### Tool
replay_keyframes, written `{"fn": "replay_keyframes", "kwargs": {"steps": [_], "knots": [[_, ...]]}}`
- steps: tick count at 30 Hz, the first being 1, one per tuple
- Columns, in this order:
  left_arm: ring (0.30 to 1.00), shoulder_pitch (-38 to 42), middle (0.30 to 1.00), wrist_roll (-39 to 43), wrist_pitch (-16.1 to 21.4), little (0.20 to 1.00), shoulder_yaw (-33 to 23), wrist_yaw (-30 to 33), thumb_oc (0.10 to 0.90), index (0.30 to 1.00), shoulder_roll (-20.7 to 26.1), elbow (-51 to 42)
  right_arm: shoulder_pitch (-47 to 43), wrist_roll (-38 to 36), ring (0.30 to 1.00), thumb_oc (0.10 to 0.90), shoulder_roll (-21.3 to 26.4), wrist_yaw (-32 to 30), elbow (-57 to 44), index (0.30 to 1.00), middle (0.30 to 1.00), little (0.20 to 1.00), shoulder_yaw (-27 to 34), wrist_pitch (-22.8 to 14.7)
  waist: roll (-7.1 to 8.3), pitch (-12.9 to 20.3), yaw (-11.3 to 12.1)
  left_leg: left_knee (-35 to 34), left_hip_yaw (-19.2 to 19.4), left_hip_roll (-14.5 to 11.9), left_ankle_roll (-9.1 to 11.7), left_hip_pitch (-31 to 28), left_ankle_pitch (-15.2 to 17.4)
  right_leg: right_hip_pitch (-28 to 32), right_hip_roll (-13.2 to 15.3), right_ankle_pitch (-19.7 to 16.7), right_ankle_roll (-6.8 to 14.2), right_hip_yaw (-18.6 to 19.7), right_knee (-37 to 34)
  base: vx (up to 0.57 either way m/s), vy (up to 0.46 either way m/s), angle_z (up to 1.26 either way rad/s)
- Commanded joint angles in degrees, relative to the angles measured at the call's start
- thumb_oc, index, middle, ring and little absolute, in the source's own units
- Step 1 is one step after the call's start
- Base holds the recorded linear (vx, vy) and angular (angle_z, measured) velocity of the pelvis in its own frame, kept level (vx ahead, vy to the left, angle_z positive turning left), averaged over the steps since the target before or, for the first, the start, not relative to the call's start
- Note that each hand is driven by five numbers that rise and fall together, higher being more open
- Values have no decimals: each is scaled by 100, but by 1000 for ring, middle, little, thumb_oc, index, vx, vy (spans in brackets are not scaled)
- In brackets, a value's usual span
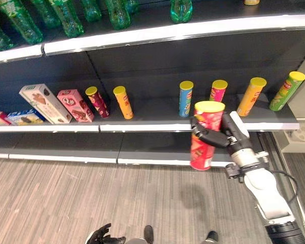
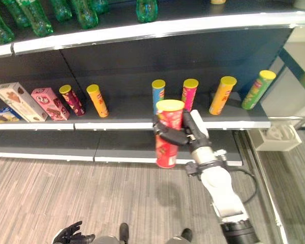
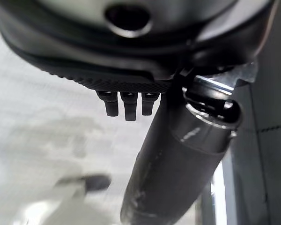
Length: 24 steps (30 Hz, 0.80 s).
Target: Put the goods on the table back onto the shelves and tidy them up.
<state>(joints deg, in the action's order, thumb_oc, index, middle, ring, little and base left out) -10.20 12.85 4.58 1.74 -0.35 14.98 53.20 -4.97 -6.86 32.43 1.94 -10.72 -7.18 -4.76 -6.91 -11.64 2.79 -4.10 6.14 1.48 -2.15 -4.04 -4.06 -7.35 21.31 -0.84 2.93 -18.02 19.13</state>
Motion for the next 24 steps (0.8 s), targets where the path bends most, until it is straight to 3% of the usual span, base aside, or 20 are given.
{"fn": "replay_keyframes", "kwargs": {"steps": [1, 4, 9, 12, 14, 15, 18, 20, 21, 22, 23, 24], "knots": [[900, -190, 900, -90, 123, 900, -91, 3, 800, 900, 538, -164, -1177, -140, 300, 400, 52, -146, -499, 300, 300, 300, 299, -588, 196, 214, 138, 5, -149, -349, 508, 303, 316, 456, -718, 226, 294, 5, -943, 88, 142, 38], [900, -111, 900, 14, 108, 900, -122, 19, 800, 900, 435, -66, -1334, -236, 300, 400, 71, -132, -392, 300, 300, 300, 163, -634, 328, 74, 91, -32, -188, -214, 494, 229, 366, 42, -1257, -23, 368, -75, -1429, 79, 64, 3], [900, -100, 900, 151, 137, 900, -93, 56, 800, 900, 252, -219, -1475, -148, 300, 400, 153, -256, -184, 300, 300, 300, -1, -653, 604, 101, 247, 300, -294, -84, 523, 283, 692, 491, -1434, -369, 436, -222, -2399, 128, -52, 25], [900, -161, 900, 334, 156, 900, -28, 33, 800, 900, 228, -546, -1593, -112, 300, 400, 195, -313, -106, 300, 300, 300, -73, -687, 725, -16, 369, 1500, -239, -223, 611, 843, 1073, 597, -1393, -330, 401, -347, -2413, 34, -118, 18], [900, -174, 900, 423, 122, 900, -21, 46, 800, 900, 201, -566, -1618, -82, 300, 400, 212, -374, -47, 300, 300, 300, -80, -689, 670, -103, 457, 2299, -230, -388, 701, 1216, 1269, 774, -1459, -156, 321, -387, -2413, 49, -54, 39], [900, -191, 900, 490, 107, 900, -44, 86, 800, 900, 171, -563, -1610, -41, 300, 400, 222, -411, -14, 300, 300, 300, -88, -671, 640, -146, 496, 2557, -261, -466, 754, 1423, 1194, 854, -1458, -91, 291, -400, -2413, 169, 78, 34], [900, -263, 900, 492, 122, 900, -59, 112, 800, 900, 158, -552, -1605, 230, 300, 400, 222, -490, 48, 300, 300, 300, -136, -617, 688, -114, 602, 1827, -543, -692, 801, 1526, 789, 860, -1366, -29, 354, -304, -2413, 208, 164, 3], [900, -288, 900, 561, 139, 900, -34, 189, 800, 900, 183, -558, -1692, 284, 300, 400, 193, -585, 153, 300, 300, 300, -208, -628, 648, -125, 645, 1166, -818, -969, 878, 1578, 398, 868, -1342, 79, 388, -214, -2413, 239, 294, -43], [900, -330, 900, 511, 150, 900, 44, 197, 800, 900, 196, -547, -1725, 420, 300, 400, 223, -744, 283, 300, 300, 300, -205, -612, 457, -103, 643, 359, -867, -1288, 1053, 1658, 10, 1012, -1259, 318, 478, -141, -2413, 341, 468, -41], [900, -359, 900, 423, 159, 900, 81, 159, 800, 900, 207, -499, -1727, 445, 300, 400, 252, -711, 236, 300, 300, 300, -208, -611, 317, -28, 633, 5, -786, -1338, 1104, 1446, -31, 1049, -1259, 327, 512, -102, -2413, 353, 810, 2], [900, -370, 900, 295, 165, 900, 122, 160, 800, 900, 258, -548, -1881, 722, 300, 400, 208, -814, 152, 300, 300, 300, -202, -575, 27, -98, 639, 88, -763, -1153, 1125, 1387, -177, 937, -966, 156, 599, -26, -2320, 172, 682, -13], [900, -356, 900, 234, 201, 900, 163, 150, 800, 900, 304, -570, -1985, 810, 300, 400, 224, -901, 152, 300, 300, 300, -199, -591, -21, -153, 635, 141, -711, -1024, 1069, 1423, -128, 831, -823, 85, 646, 63, -2278, 71, 654, -72]]}}
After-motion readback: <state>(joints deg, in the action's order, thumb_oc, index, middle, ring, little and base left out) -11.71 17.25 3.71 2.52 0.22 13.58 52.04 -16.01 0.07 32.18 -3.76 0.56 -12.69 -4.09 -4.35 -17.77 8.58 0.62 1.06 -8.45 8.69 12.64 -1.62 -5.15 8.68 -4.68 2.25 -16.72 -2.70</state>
